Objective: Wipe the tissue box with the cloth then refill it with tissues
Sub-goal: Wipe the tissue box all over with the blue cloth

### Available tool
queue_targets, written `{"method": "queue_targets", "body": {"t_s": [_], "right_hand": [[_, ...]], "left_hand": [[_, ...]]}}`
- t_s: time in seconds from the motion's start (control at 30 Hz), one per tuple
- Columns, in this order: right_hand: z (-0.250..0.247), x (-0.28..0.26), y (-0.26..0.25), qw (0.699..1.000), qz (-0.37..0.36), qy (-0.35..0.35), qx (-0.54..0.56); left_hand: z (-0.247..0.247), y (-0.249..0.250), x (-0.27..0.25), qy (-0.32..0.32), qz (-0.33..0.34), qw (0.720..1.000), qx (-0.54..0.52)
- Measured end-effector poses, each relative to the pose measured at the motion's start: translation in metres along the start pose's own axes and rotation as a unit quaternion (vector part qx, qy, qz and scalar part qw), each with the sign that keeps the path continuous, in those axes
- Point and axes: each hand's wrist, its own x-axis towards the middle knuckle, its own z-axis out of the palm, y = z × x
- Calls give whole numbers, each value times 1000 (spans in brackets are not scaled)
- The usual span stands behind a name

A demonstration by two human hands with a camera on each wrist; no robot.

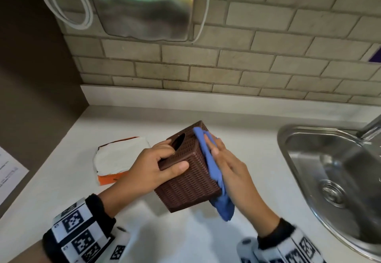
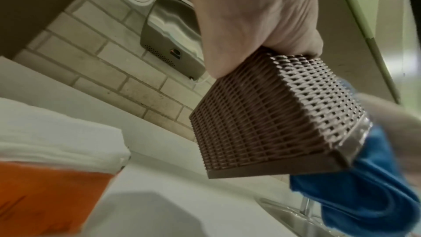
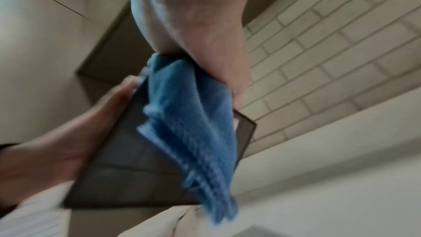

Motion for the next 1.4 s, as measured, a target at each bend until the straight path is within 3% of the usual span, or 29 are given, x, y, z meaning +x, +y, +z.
{"method": "queue_targets", "body": {"t_s": [0.1, 0.2, 0.3, 0.43, 0.5, 0.6, 0.73, 0.83, 0.93, 1.03, 1.1, 1.23, 1.33, 1.4], "right_hand": [[-6, 17, -4, 998, 55, 5, -3], [8, -2, -15, 995, -3, -17, -95], [14, -15, -13, 993, -58, -41, -98], [-14, 20, 5, 999, 33, 0, -33], [-30, 29, 7, 995, 73, -45, 53], [-43, 29, 3, 964, 139, -89, 210], [-44, 28, 1, 966, 180, -7, 187], [-38, 25, 1, 971, 201, 50, 123], [-28, 20, 2, 983, 152, 99, 21], [-19, 12, 7, 981, 44, 148, -119], [-9, 1, 13, 967, -24, 169, -189], [17, -23, 29, 912, -121, 114, -374], [10, -16, 31, 935, -141, 123, -303], [0, -8, 25, 957, -115, 178, -198]], "left_hand": [[3, 4, -3, -4, -15, 1000, -1], [-3, 5, 0, 14, -53, 998, -22], [-8, 3, 0, 0, -49, 998, -26], [-7, 11, 0, -57, -20, 997, -37], [-7, 14, 1, -82, -3, 996, -37], [-14, 11, 4, -92, 2, 995, -23], [-18, 13, 7, -129, -13, 991, 47], [-11, 24, 9, -172, -108, 978, 47], [-4, 30, 12, -178, -186, 965, -38], [-2, 30, 16, -120, -190, 968, -108], [-1, 30, 17, -102, -185, 969, -132], [7, 28, 9, -95, -171, 970, -146], [10, 20, 3, -78, -151, 980, -103], [11, 17, -2, -78, -150, 984, -55]]}}
